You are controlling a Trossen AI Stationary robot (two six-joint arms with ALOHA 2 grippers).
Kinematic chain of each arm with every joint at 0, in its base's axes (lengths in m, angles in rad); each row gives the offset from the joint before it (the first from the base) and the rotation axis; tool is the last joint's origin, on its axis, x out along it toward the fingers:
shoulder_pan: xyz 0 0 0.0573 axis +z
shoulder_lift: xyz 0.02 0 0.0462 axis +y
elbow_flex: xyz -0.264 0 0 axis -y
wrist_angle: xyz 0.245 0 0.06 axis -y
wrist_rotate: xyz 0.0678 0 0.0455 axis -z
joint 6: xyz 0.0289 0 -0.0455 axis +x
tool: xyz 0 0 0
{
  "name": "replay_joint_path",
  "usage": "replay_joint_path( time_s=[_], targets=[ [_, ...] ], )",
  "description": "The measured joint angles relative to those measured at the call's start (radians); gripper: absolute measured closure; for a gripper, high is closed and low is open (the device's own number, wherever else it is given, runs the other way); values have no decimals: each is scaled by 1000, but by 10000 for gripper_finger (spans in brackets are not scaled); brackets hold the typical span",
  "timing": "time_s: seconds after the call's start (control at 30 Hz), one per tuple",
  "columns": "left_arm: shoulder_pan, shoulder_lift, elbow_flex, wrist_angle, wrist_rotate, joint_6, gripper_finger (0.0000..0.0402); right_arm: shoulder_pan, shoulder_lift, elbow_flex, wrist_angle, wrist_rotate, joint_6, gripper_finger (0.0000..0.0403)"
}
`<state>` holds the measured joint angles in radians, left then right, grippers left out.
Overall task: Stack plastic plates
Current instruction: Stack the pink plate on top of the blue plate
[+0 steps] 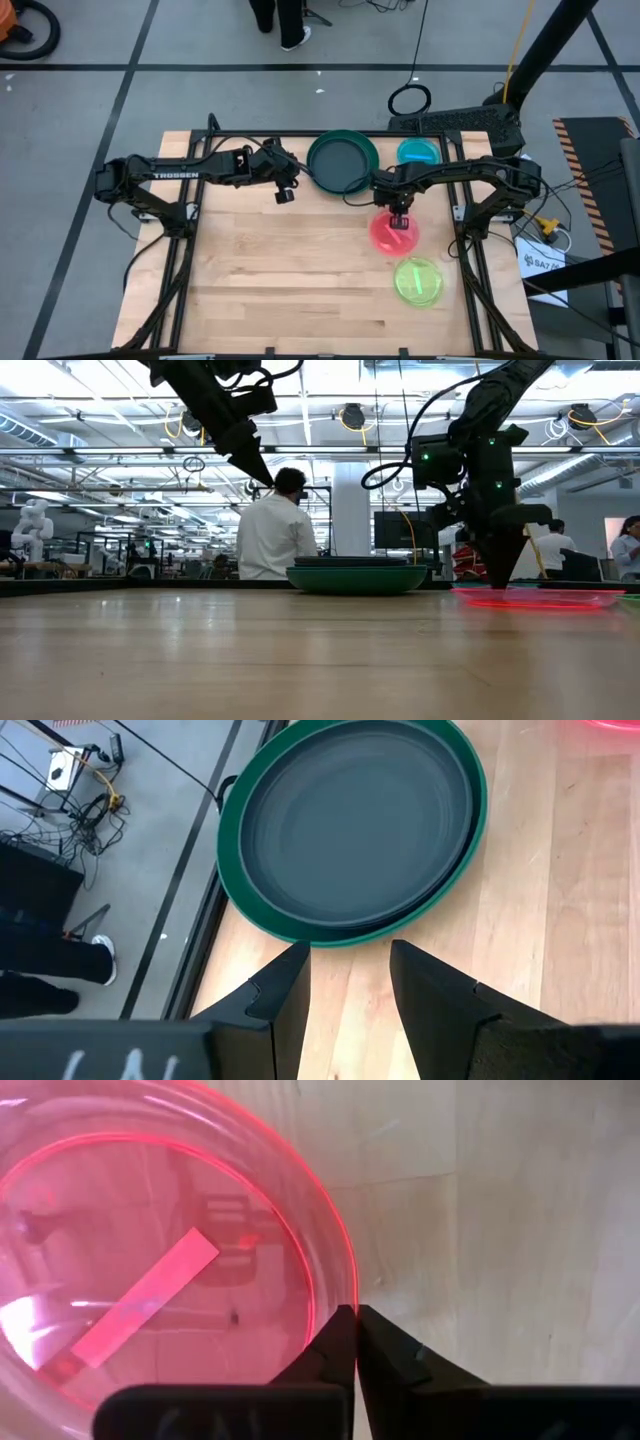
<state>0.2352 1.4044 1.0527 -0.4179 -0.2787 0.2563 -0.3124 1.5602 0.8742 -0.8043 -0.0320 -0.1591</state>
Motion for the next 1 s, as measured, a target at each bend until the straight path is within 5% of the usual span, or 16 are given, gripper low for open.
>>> replay_joint_path(
  time_s=[0.63,0.83,1.0],
  targets=[
    [0,0,0,0,0,-4,254,-1,0,42,-97,-5,92,402],
    [0,0,0,-6,0,-7,254,-2,-2,125,-103,-169,29,403],
    [0,0,0,-6,0,-8,254,-2,-2,206,-77,-207,6,403]
  ],
)
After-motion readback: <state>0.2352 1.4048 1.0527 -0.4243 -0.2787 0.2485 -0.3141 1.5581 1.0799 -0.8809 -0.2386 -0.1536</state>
